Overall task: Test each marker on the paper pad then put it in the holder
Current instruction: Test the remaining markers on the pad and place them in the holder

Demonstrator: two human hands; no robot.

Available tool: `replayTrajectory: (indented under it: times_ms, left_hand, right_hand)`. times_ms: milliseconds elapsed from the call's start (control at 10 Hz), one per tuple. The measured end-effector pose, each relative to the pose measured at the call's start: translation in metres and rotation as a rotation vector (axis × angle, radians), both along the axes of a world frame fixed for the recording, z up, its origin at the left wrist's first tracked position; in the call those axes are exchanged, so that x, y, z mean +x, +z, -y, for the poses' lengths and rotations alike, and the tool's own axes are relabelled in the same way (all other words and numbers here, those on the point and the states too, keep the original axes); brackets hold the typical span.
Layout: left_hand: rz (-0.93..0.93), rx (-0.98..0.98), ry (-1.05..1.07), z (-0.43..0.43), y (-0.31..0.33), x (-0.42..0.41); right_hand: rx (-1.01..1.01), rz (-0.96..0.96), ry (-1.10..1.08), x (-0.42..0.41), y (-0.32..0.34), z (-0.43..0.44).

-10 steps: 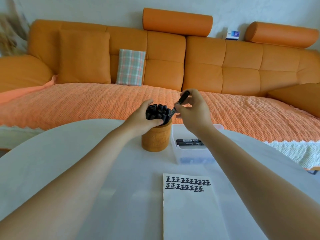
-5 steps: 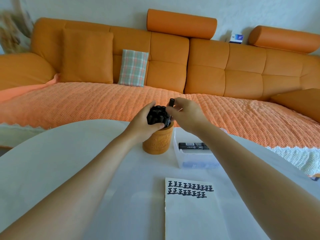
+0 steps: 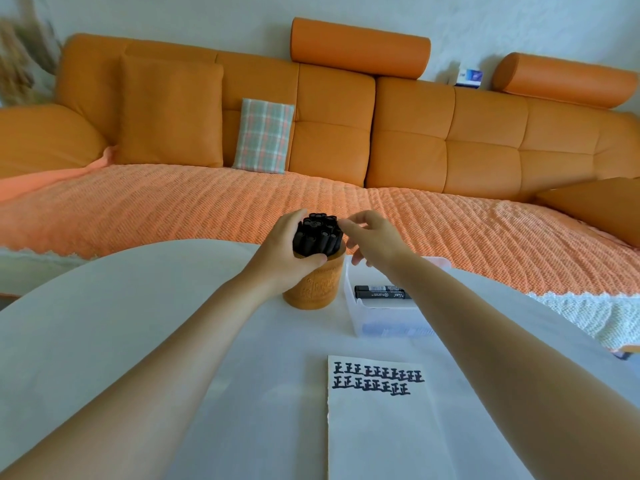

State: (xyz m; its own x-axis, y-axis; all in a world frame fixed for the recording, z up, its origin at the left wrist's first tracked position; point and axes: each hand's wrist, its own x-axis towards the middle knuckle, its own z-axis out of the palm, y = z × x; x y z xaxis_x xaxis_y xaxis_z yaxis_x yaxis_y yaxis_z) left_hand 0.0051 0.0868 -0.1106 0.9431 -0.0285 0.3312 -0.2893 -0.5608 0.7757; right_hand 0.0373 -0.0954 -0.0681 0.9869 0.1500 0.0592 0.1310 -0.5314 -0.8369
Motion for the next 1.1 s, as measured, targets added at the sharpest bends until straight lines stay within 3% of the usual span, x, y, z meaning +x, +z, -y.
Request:
replayTrajectory:
  times_ms: [100,200,300,400,500,700,1100]
  left_hand:
    - [0.081,0.023,0.130,-0.007,-0.008,-0.013]
    - [0.285,0.028,0.243,-0.011,-0.018,-0.036]
    - [0.229,0.024,0.153,-0.005,-0.026,-0.059]
    - [0.026,0.080,-0.041,0.003,-0.042,-0.072]
    - [-0.028,0.224,-0.125,0.007,-0.063,-0.079]
    - [0.007,0.436,-0.130,0.013,-0.081,-0.084]
    - [-0.084,0.218,-0.202,0.032,-0.053,-0.088]
  right_hand:
    - [-0.362,0.041,-0.017,0.002,-0.010,0.024]
    - [-0.728,-0.151,0.051,0.002,-0.012,0.047]
    - [-0.813,-0.259,0.124,-0.006,-0.015,0.055]
    - [-0.821,-0.260,0.136,-0.012,-0.016,0.056]
    - [-0.967,-0.203,0.186,-0.016,-0.018,0.051]
    - [-0.983,-0.179,0.278,-0.003,-0.028,0.053]
    - [-0.859,-0.165,0.368,-0.005,-0.028,0.054]
